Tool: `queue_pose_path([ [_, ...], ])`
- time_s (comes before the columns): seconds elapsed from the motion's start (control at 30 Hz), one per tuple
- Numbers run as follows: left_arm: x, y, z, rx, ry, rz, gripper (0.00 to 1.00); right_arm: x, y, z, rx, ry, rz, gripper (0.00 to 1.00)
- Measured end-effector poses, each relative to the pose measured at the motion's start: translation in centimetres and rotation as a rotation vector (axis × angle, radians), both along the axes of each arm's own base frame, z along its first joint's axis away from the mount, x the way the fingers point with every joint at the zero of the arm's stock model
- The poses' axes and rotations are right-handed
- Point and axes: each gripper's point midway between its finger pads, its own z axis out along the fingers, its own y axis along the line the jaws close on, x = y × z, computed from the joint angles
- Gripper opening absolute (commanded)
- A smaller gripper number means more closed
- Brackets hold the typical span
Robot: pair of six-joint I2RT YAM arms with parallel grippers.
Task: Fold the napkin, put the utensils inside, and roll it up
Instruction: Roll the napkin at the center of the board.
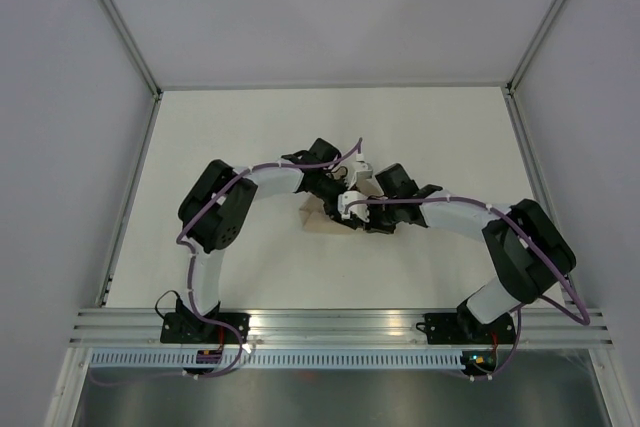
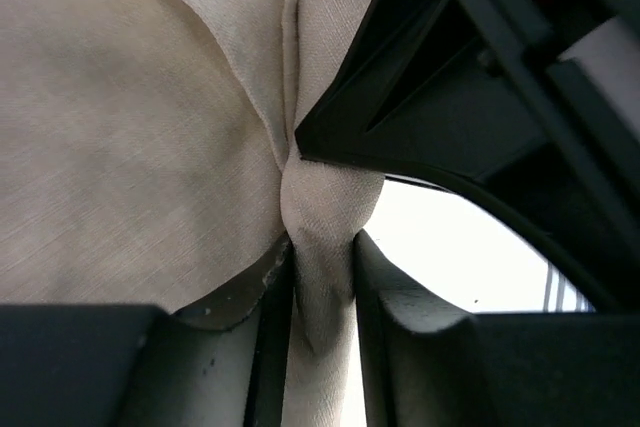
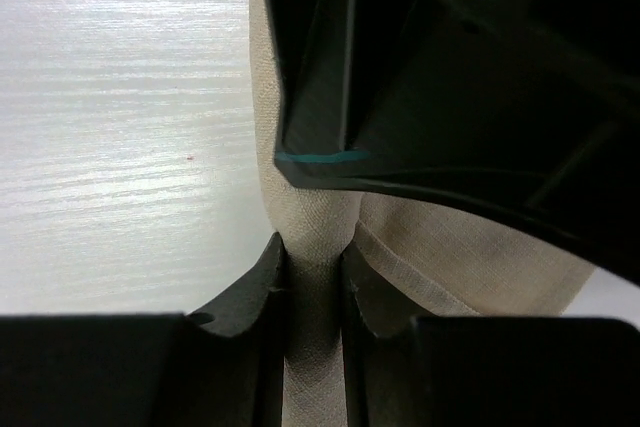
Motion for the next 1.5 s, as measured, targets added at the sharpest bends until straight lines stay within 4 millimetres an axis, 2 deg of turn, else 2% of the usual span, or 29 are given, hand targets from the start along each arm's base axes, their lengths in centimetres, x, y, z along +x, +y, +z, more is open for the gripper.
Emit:
queue_pose_path([
  [0.07,0.6,0.1,0.7,0.004,-0.048,0.023,0.38,0.0,0.0,-0.1,-0.006,0.016,0.002,0.02],
  [0.17,1.9,0.0,2.9,-0.02,-0.128,0.061,0.39,-0.1,0.0,-0.1,-0.014,0.037,0.003,0.01],
  [0.33,5.2,0.5,6.3,-0.056,-0.312,0.175,0.38,-0.4,0.5,-0.2,-0.02,0.116,0.025,0.01],
  [0.43,7.0,2.5,7.0,-0.043,-0.43,0.306,0.39,-0.3,0.5,-0.2,-0.02,0.191,0.026,0.01],
  [0.53,8.1,5.0,7.2,-0.024,-0.496,0.428,0.35,-0.1,0.5,-0.3,-0.011,0.275,0.019,0.0],
  [0.67,9.6,7.9,8.3,-0.018,-0.598,0.599,0.34,0.1,0.4,-0.3,0.002,0.409,0.004,0.0],
  [0.73,9.5,8.8,9.5,-0.042,-0.639,0.655,0.34,0.2,0.3,-0.3,0.004,0.467,-0.005,0.0],
  [0.83,8.7,9.3,12.4,-0.109,-0.727,0.709,0.37,0.4,0.2,-0.3,0.013,0.561,-0.021,0.0],
  [0.93,7.2,8.5,14.8,-0.173,-0.817,0.706,0.42,0.6,0.2,-0.4,0.024,0.658,-0.044,0.0],
  [1.0,5.9,7.5,15.3,-0.192,-0.868,0.67,0.46,0.7,0.2,-0.4,0.028,0.712,-0.057,0.0],
  [1.2,2.6,4.3,13.0,-0.129,-0.985,0.493,0.51,0.7,0.3,-0.5,0.036,0.82,-0.089,0.0],
  [1.33,1.2,2.7,9.4,-0.034,-1.047,0.356,0.54,0.8,0.3,-0.5,0.028,0.848,-0.103,0.01],
  [1.5,-0.2,1.8,5.2,0.074,-1.108,0.199,0.58,0.9,0.2,-0.5,0.025,0.879,-0.117,0.01],
])
